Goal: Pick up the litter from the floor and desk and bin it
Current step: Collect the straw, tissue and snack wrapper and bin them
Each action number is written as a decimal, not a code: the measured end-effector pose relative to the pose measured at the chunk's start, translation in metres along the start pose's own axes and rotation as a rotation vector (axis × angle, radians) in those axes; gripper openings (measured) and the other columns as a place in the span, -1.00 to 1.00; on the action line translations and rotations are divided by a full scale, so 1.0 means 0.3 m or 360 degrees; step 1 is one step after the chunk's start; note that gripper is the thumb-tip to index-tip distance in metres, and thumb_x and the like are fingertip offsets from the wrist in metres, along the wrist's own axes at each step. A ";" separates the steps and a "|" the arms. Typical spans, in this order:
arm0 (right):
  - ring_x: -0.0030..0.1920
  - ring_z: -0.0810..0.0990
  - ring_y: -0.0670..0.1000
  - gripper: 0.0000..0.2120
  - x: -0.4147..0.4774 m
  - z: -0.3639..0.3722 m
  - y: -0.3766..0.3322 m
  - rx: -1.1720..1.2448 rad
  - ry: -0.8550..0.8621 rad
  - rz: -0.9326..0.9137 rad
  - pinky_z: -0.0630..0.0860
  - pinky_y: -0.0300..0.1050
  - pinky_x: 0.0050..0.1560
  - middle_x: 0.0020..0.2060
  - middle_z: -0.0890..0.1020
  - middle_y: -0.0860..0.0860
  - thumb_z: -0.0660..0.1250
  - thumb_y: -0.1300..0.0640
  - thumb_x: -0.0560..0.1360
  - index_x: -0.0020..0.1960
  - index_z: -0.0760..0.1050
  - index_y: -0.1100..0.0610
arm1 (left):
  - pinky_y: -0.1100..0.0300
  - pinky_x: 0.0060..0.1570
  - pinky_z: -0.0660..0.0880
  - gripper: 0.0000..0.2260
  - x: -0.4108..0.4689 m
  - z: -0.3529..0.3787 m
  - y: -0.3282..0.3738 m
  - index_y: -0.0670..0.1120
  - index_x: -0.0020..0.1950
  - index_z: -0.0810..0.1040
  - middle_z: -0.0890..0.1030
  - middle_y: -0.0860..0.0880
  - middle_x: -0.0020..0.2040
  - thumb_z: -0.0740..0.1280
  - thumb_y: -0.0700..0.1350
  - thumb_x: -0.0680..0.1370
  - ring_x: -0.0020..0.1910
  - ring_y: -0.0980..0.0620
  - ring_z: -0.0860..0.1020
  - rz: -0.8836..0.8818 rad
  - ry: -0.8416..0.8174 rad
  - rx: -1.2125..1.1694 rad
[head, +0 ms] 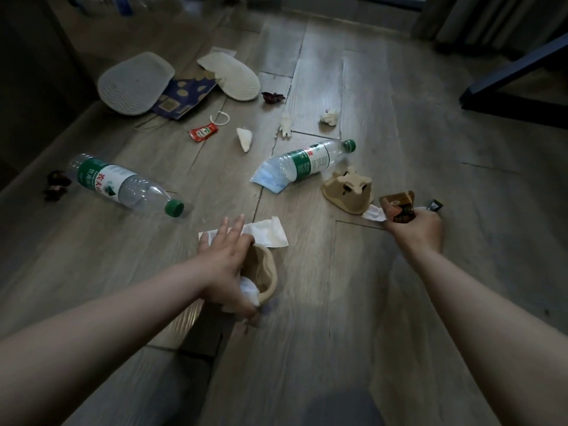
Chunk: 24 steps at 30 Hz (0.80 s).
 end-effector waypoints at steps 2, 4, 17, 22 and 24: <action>-0.15 0.63 0.17 -0.76 0.053 -0.002 0.008 0.0100 0.0014 0.0077 0.45 -0.07 -0.22 -0.19 0.66 0.23 0.52 0.12 0.25 -0.17 0.65 0.24 | -0.17 0.49 -0.15 0.23 0.013 0.010 -0.001 0.05 0.51 -0.17 -0.32 0.05 0.54 0.50 0.38 0.09 0.51 -0.03 -0.34 -0.0036 -0.0043 -0.0099; -0.15 0.61 0.14 -0.79 0.104 -0.008 0.015 0.0141 0.0025 0.0129 0.45 -0.07 -0.20 -0.15 0.66 0.26 0.50 0.16 0.24 -0.16 0.64 0.23 | -0.12 0.49 0.02 0.21 0.014 0.017 -0.005 0.10 0.49 -0.15 -0.12 0.12 0.52 0.51 0.39 0.07 0.51 0.00 -0.12 -0.0028 -0.0011 -0.0217; -0.07 0.58 0.27 -0.87 0.060 0.095 -0.009 -0.0200 -0.0086 -0.0142 0.50 0.05 -0.10 -0.13 0.63 0.24 0.39 0.21 0.43 -0.07 0.60 0.25 | -0.02 0.41 0.20 0.20 0.004 0.018 0.021 0.10 0.48 -0.07 0.11 0.12 0.40 0.49 0.41 0.02 0.39 0.02 0.13 0.0041 0.0162 -0.0152; -0.15 0.60 0.22 -0.86 0.013 0.085 -0.016 -0.0185 -0.0100 -0.0133 0.35 -0.13 -0.26 -0.22 0.64 0.20 0.46 0.15 0.39 -0.16 0.61 0.23 | 0.15 0.25 0.33 0.20 0.005 0.023 0.017 0.10 0.49 -0.05 0.22 0.09 0.40 0.55 0.32 0.03 0.33 0.03 0.26 0.0026 0.0141 -0.0324; -0.20 0.59 0.16 -0.91 -0.012 0.067 -0.015 -0.0078 -0.0094 -0.0073 0.35 -0.14 -0.30 -0.27 0.64 0.15 0.46 0.19 0.35 -0.19 0.61 0.21 | 0.12 0.24 0.37 0.15 0.009 0.026 0.012 0.10 0.48 -0.02 0.24 0.05 0.39 0.56 0.26 0.07 0.32 0.01 0.29 -0.0004 0.0160 -0.0428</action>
Point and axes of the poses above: each hand's wrist, its own x-axis towards the middle knuckle, its own z-axis out of the palm, y = z × x, the point moved 3 cm from there along x, towards the middle knuckle
